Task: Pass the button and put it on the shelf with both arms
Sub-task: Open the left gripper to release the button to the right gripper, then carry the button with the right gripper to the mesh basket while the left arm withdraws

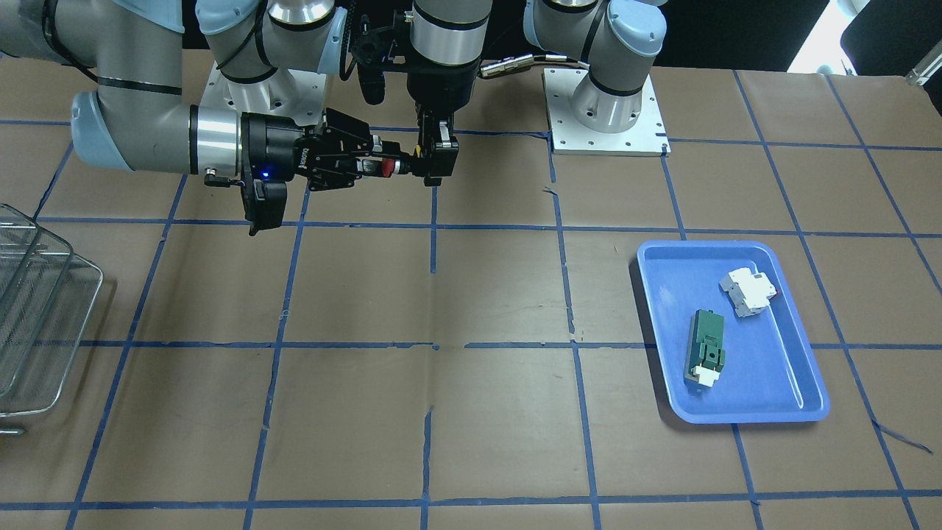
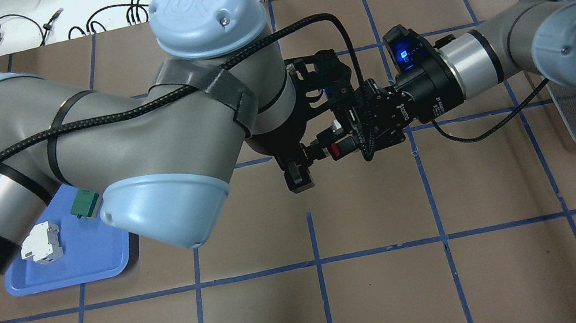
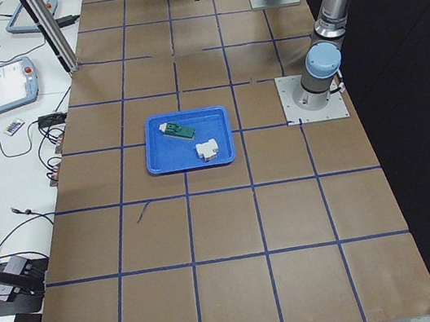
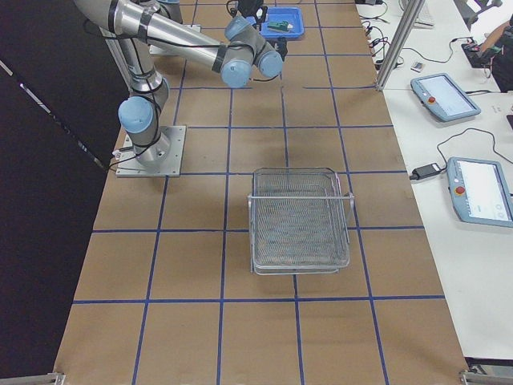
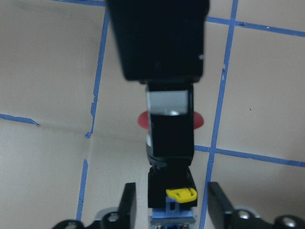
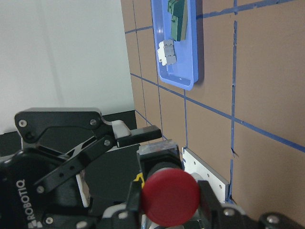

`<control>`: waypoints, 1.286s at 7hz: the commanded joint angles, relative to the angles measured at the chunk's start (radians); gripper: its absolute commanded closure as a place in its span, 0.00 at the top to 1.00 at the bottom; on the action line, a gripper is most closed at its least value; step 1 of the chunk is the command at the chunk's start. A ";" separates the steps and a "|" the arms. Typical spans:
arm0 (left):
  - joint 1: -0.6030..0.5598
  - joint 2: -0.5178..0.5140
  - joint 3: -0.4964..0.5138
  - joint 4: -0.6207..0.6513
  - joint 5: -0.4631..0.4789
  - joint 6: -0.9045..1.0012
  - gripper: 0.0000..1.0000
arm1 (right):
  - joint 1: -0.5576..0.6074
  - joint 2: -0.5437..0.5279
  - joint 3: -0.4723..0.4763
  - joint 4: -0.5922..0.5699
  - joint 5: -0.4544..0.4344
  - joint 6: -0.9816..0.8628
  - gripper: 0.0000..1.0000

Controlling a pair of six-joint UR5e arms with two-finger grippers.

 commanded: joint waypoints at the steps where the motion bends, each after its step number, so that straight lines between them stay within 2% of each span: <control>1: 0.000 0.003 -0.004 -0.001 0.002 -0.021 1.00 | -0.012 0.001 -0.026 -0.001 -0.014 0.002 0.12; 3: 0.009 0.030 -0.004 -0.028 0.008 -0.020 1.00 | -0.110 0.004 -0.147 -0.002 -0.311 0.024 0.12; 4: 0.034 0.053 0.011 -0.091 0.007 -0.024 1.00 | -0.170 0.004 -0.207 -0.054 -0.476 0.037 0.12; 5: 0.091 0.078 0.013 -0.120 -0.004 -0.059 1.00 | -0.225 0.006 -0.244 -0.168 -0.707 0.047 0.12; 7: 0.207 0.134 0.015 -0.172 0.002 -0.201 1.00 | -0.242 0.013 -0.267 -0.423 -1.060 0.061 0.06; 8: 0.312 0.156 0.013 -0.173 0.011 -0.207 1.00 | -0.242 0.018 -0.297 -0.474 -1.185 0.058 0.00; 9: 0.421 0.173 0.015 -0.185 0.011 -0.222 1.00 | -0.253 0.050 -0.334 -0.517 -1.200 0.057 0.00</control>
